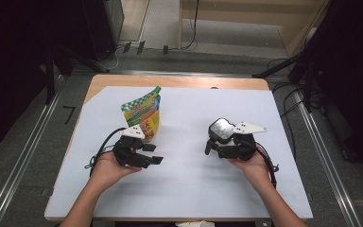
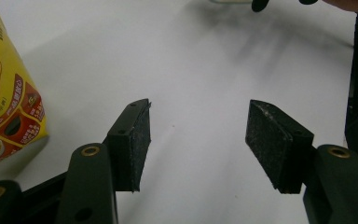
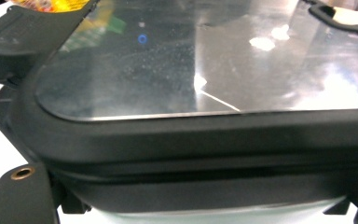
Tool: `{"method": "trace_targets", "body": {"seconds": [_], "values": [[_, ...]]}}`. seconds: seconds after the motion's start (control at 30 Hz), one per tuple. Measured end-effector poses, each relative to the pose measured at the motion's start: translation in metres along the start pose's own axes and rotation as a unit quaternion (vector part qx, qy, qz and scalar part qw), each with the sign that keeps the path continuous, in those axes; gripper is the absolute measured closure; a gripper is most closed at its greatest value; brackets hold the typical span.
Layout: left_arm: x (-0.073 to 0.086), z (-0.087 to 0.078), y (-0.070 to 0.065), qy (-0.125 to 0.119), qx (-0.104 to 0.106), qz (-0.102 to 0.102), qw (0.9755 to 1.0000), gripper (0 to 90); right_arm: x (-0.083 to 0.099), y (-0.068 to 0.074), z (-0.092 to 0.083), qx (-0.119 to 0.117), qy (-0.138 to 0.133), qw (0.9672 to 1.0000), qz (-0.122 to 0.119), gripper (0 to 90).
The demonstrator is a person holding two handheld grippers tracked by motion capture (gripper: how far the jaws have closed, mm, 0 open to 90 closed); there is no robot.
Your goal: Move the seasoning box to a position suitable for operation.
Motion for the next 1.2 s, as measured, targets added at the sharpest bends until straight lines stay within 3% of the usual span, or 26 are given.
{"method": "trace_targets", "body": {"seconds": [0.23, 0.53, 0.77, 0.83, 1.2], "values": [[0.0, 0.001, 0.001, -0.001, 0.0, -0.001, 1.0, 41.0, 0.006, 0.019, 0.011, -0.026, 0.011, 0.9994, -0.021, 15.8], [0.0, 0.001, 0.001, 0.001, 0.0, 0.001, 1.0, 41.0, 0.013, 0.042, 0.03, -0.051, 0.021, 0.9981, -0.029, 15.8], [0.0, 0.001, 0.001, 0.0, 0.001, 0.0, 1.0, 41.0, 0.016, 0.067, 0.047, -0.072, 0.024, 0.9965, -0.035, 15.8], [0.0, 0.001, 0.001, 0.001, 0.0, 0.001, 1.0, 41.0, 0.02, 0.078, 0.055, -0.077, 0.03, 0.9955, -0.046, 15.8], [0.0, 0.004, -0.001, 0.004, 0.004, 0.005, 1.0, 41.0, 0.026, 0.083, 0.055, -0.069, 0.038, 0.9939, -0.077, 15.7]]}}
Point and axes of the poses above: each handheld gripper's, and its own axes: z roughly forward along the jaws, x roughly out of its underside, y roughly to its left, the point moved 8 cm from there along z, roughly forward along the jaws, and after that the axes turned 7 degrees about z, right-handed, at the moved point
